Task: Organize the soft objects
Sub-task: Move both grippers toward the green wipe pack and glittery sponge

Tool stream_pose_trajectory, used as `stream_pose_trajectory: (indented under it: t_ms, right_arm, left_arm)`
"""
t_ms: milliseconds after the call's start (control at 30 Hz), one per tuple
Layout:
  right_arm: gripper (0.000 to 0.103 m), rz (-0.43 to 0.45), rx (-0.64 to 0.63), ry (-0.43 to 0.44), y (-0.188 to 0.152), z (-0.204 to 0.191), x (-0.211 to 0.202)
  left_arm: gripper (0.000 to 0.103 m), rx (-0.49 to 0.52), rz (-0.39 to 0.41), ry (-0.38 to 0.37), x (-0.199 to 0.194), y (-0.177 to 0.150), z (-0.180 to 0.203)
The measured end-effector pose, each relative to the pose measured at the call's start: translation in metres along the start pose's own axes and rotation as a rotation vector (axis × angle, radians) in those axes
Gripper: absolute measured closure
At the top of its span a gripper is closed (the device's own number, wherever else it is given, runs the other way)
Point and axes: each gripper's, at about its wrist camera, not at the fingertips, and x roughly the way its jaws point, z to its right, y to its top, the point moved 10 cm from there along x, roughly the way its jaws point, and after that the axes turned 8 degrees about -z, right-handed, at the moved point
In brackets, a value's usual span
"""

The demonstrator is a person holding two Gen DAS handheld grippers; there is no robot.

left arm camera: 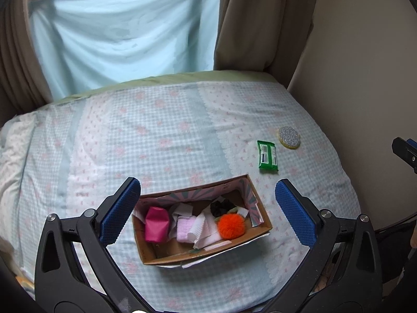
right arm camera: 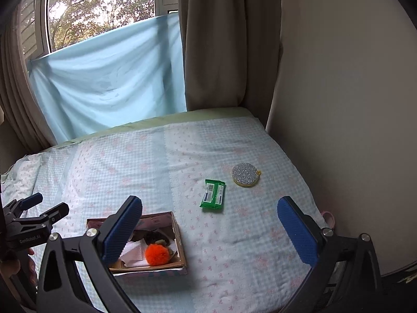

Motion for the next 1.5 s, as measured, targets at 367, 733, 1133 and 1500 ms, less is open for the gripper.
stream_pose_trajectory:
  t_ms: [367,733,1133,1500]
  right_arm:
    - [0.000,0.020,-0.150,0.139,0.056,0.086,0.056]
    - [0.000,-0.082,-0.323,0.219,0.081,0.144,0.176]
    - [0.000,-0.199,-0.447,0.251,0.054,0.151,0.347]
    - [0.000,-0.224,-0.614,0.288,0.021,0.129,0.465]
  left_arm:
    - [0.000,-0.088,0.001,0.070,0.046,0.036,0.106]
    - [0.000,-0.057,-0.097,0.153,0.148,0.053,0.208]
    - [0.000,-0.010,-0.215,0.134,0.336,0.044,0.242]
    - [0.000,0.036,-0.251,0.217,0.445,0.026,0.238]
